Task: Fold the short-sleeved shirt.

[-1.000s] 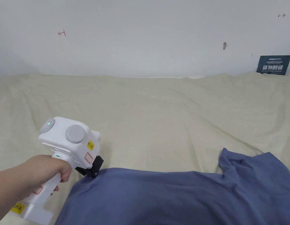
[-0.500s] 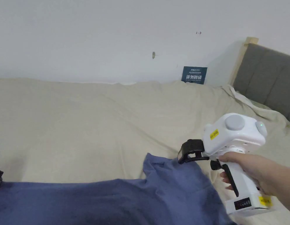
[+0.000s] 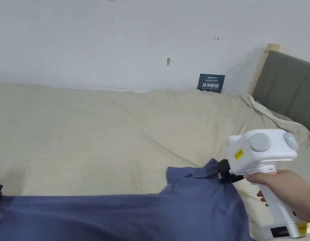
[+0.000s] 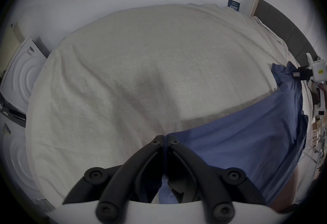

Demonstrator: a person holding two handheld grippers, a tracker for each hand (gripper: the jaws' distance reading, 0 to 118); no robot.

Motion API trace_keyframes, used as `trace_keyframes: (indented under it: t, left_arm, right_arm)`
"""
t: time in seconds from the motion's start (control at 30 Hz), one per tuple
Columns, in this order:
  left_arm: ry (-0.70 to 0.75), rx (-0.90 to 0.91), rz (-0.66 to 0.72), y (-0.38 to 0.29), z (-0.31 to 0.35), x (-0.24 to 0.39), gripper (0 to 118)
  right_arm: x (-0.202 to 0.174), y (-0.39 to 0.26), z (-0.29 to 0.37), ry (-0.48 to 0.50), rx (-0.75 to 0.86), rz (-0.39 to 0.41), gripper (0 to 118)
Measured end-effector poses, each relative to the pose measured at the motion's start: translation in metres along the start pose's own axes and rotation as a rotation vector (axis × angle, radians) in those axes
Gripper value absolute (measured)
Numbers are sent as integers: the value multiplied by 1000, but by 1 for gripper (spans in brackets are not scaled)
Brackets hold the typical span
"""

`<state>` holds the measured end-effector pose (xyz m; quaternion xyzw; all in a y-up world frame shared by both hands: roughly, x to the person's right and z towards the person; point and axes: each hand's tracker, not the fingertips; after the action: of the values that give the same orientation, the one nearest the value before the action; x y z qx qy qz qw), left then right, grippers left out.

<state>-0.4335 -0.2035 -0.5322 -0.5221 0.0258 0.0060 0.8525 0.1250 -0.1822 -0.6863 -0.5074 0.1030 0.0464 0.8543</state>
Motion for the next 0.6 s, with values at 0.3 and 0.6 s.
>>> trace_keyframes:
  t: [0.3,0.6]
  left_arm:
    - [-57,85,57,-40,55,-6,2]
    - [-154,212,82,-159,146,1,2]
  right_arm:
    - [28,-55,97,166,128,-105,0]
    - [37,-183,178,246,162,-139,0]
